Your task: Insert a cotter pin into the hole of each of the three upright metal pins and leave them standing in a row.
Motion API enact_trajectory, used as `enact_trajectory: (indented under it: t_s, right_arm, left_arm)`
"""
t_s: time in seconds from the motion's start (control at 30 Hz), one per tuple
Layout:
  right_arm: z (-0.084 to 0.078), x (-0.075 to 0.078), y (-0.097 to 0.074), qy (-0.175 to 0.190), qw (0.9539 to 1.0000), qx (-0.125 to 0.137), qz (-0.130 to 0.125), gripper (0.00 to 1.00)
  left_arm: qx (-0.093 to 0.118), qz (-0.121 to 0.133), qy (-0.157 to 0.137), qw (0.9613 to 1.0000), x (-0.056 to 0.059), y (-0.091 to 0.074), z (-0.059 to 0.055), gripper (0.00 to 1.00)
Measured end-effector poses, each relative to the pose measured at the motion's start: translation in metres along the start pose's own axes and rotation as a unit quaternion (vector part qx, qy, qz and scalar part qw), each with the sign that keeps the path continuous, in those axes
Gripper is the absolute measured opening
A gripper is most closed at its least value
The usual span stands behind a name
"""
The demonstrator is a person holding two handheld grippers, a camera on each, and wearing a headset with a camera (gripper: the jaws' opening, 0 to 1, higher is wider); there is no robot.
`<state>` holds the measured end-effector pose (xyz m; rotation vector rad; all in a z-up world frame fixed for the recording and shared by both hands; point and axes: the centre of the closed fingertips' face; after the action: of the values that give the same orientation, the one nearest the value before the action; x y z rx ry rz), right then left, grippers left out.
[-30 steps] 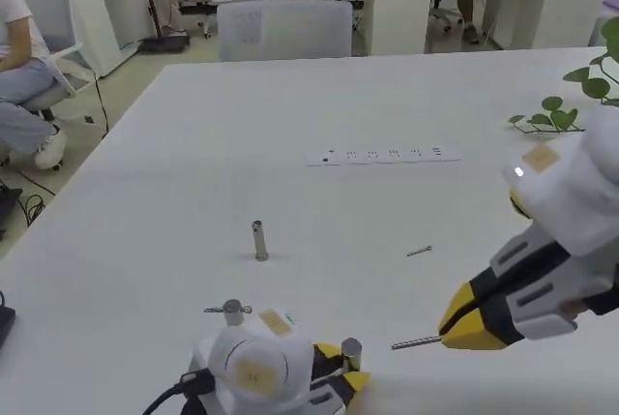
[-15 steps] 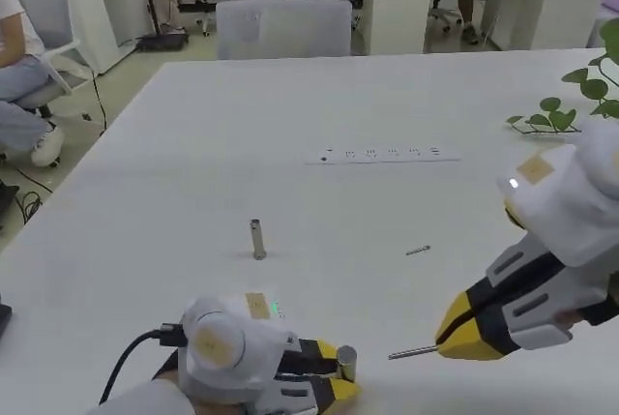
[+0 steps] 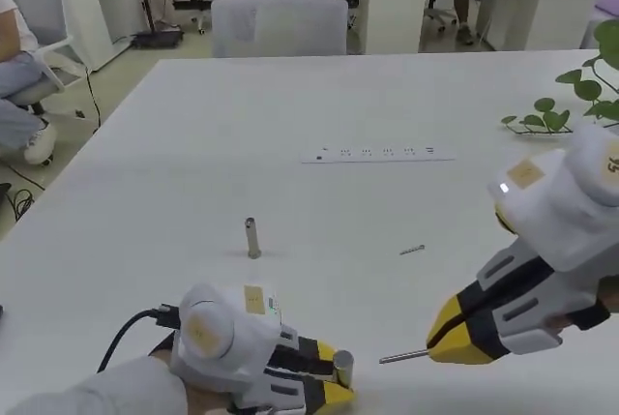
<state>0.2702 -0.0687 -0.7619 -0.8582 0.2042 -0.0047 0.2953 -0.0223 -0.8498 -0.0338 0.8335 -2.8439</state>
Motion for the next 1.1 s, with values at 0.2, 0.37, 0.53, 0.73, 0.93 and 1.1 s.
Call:
enact_trajectory:
  t_s: [0.2,0.37,0.53,0.73,0.93,1.1]
  right_arm:
    - [0.002,0.001,0.000,-0.001,1.0000,0.003,-0.002,0.03]
    - [0.003,0.001,0.002,-0.003,1.0000,0.006,-0.003,0.03]
    - [0.004,0.001,0.003,-0.003,1.0000,0.008,-0.003,0.03]
    - [0.004,0.001,0.003,-0.004,0.9999,0.008,-0.005,0.03]
    - [0.004,0.001,0.003,-0.003,0.9999,0.009,-0.006,0.03]
    - [0.005,0.003,0.004,-0.002,0.9999,0.011,-0.007,0.03]
  left_arm:
    - [0.012,0.022,-0.039,0.9989,0.003,0.000,0.000,0.21]
    - [0.041,0.060,-0.097,0.9927,0.001,-0.002,0.005,0.18]
    - [0.052,0.098,-0.131,0.9851,-0.005,-0.004,0.003,0.18]
    - [0.046,0.121,-0.142,0.9814,-0.004,-0.003,0.002,0.21]
    - [0.030,0.150,-0.160,0.9752,-0.005,-0.003,-0.006,0.22]
    - [0.017,0.169,-0.155,0.9733,-0.003,-0.002,-0.006,0.21]
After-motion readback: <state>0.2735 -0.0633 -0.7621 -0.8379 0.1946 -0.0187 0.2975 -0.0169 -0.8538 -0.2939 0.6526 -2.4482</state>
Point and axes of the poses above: the centre of the closed fingertips' face, and the gripper's own axes: y roughly forward along the fingers, x roughly to its right, z roughly out of its top, and after that the axes turned 3 degrees about y, right-handed
